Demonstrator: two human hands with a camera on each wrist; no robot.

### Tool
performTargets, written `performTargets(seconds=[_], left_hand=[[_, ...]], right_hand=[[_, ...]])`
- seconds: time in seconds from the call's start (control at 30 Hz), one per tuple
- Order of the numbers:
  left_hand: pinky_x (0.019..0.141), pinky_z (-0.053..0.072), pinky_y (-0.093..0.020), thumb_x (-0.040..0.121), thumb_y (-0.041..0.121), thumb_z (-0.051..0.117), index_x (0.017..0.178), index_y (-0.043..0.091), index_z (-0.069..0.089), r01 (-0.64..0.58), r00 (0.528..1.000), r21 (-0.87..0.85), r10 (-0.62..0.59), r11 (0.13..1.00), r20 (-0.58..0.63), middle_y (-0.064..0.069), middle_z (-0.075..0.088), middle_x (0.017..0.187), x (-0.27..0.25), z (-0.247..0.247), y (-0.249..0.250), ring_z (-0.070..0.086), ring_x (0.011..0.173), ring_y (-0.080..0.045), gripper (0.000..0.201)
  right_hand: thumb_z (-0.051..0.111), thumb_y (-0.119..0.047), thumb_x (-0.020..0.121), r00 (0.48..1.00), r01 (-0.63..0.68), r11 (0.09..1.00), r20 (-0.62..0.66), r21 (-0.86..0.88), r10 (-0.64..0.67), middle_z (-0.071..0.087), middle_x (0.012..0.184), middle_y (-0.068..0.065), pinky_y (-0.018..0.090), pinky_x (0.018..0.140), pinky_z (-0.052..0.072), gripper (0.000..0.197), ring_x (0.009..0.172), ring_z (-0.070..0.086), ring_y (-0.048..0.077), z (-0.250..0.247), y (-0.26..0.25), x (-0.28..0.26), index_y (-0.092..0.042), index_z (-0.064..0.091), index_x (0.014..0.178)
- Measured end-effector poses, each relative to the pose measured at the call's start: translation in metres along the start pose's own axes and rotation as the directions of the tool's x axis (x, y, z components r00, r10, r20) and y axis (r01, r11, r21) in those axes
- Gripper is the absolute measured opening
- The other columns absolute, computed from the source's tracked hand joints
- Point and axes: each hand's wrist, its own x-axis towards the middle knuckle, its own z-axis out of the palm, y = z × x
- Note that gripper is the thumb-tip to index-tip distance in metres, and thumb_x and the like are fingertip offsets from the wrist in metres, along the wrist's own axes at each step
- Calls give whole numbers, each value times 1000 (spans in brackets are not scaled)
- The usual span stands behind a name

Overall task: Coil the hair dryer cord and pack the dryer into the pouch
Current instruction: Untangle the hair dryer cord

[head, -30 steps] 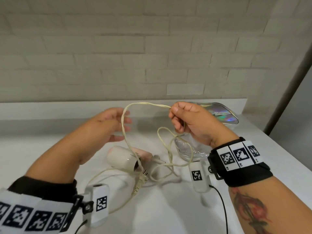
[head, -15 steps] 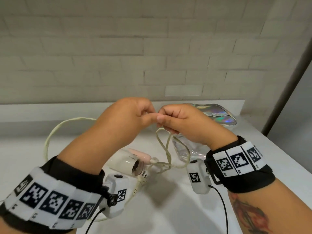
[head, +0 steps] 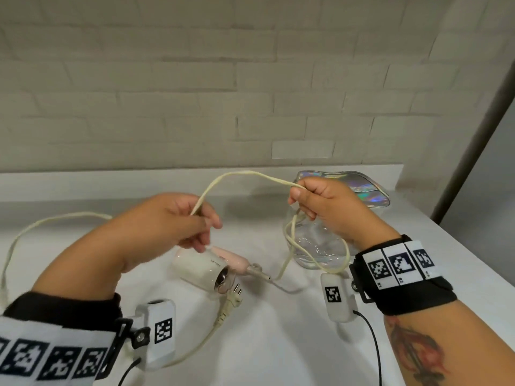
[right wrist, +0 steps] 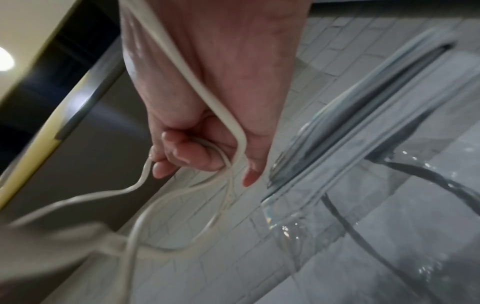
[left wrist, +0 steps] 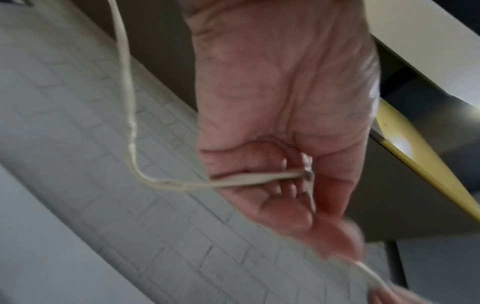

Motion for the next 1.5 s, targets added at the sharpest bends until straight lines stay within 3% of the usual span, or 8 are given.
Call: performTargets(seconds=[0.2,0.33,0.43,0.53,0.8,1.13,1.33,1.5], left_hand=[[108,40,-42,57,42,86,142,42,29,-170,938,273,240,947,-250,7,43,145,6,30,27,49,128,-13,102],[117,5,-54,52,44,87,151,23,23,-186,692,910,707,371,-147,-11,11,162,3,47,55,12,148,-29,120],[114,-2,-59,69,52,74,141,19,39,-129,919,990,383,59,97,-13,41,150,9,57,66,33,142,-29,87],[84,44,-36,88,46,58,104,20,40,-98,989,913,140,396,46,4,64,87,16,67,67,60,83,-24,35],[52,34,-30,96,44,43,83,27,64,-179,929,518,318,836,-192,5,40,51,12,46,26,40,48,-13,29],[57,36,-30,95,37,49,73,26,68,-134,986,135,145,982,-80,4,46,55,9,50,0,49,41,-4,31],[54,42,-25,96,30,50,73,26,67,-84,991,162,99,983,-92,3,53,60,25,70,-3,50,50,-10,29],[55,41,-20,95,31,56,69,22,68,-38,984,-154,11,987,-178,8,54,50,29,74,-2,47,46,-6,30]], right_hand=[[56,-26,91,984,96,967,167,-238,-56,44,49,-7,24,53,38,19,49,43,8,17,-15,2,-18,63,75],[54,-34,92,954,240,879,270,-411,-135,50,59,-3,29,56,39,23,56,47,12,24,-31,0,-17,59,77],[55,-27,90,938,299,852,296,-430,-179,64,71,-3,27,60,42,14,65,54,11,26,-41,-1,-23,64,81],[57,-11,83,950,269,889,255,-371,-182,59,65,-12,25,60,44,22,64,55,7,24,-42,-3,-31,63,75],[66,-12,77,997,-73,925,-42,-372,62,61,91,-5,32,74,52,26,78,60,14,8,3,-12,-23,56,99],[50,-19,94,936,-302,833,-20,464,351,53,60,4,20,47,35,25,47,39,10,18,-13,-7,-11,61,74],[48,-4,80,1000,-8,967,3,255,7,65,106,12,23,84,44,25,94,60,13,36,-37,-1,-8,72,84],[54,3,86,984,76,992,152,96,-90,57,95,5,20,77,47,26,77,58,8,38,-36,-4,-6,69,106]])
